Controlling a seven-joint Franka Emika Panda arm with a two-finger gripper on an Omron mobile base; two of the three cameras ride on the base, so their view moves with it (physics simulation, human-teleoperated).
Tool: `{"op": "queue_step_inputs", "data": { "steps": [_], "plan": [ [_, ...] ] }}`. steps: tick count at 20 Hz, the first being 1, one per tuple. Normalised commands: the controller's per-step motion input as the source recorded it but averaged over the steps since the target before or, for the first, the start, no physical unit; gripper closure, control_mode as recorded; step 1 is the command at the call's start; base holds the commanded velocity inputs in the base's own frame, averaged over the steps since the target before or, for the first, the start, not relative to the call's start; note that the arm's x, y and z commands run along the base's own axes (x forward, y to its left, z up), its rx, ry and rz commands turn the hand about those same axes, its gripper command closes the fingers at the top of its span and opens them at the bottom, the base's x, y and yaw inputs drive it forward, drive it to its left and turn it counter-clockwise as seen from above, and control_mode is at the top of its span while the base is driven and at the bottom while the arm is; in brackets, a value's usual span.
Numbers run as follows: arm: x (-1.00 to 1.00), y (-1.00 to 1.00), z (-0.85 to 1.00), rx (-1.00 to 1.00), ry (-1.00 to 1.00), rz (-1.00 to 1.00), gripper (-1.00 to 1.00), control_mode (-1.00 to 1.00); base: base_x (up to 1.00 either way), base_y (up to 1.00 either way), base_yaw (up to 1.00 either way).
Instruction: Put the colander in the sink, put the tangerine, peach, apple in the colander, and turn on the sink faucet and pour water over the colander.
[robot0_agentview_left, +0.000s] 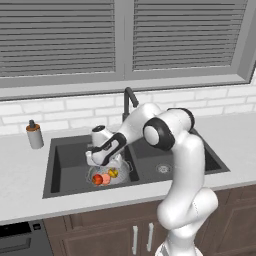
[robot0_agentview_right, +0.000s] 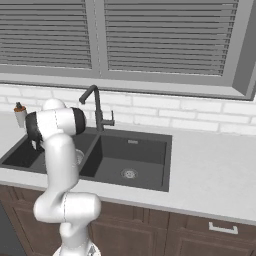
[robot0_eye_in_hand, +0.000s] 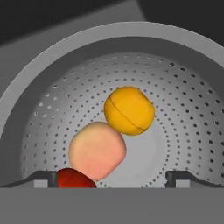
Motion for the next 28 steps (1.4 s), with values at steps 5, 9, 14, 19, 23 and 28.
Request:
{"op": "queue_step_inputs", "data": {
  "steps": [5,9,14,19,23,28],
  "plan": [
    [-0.06,0.00,0.74,0.00,0.00,0.00,-1.00,-1.00,0.00,0.00,0.00],
    [-0.11,0.00,0.89,0.00,0.00,0.00,-1.00,-1.00,0.00,0.00,0.00],
    [-0.31,0.00,0.90,0.00,0.01,0.00,-1.00,-1.00,0.00,0.00,0.00],
    [-0.71,-0.04,0.64,-0.01,0.00,0.00,-1.00,-1.00,0.00,0.00,0.00],
    [-0.82,-0.20,0.57,0.00,0.00,0.00,-1.00,-1.00,0.00,0.00,0.00],
    [-0.77,-0.39,0.61,0.00,0.00,0.00,-1.00,-1.00,0.00,0.00,0.00]
  ]
}}
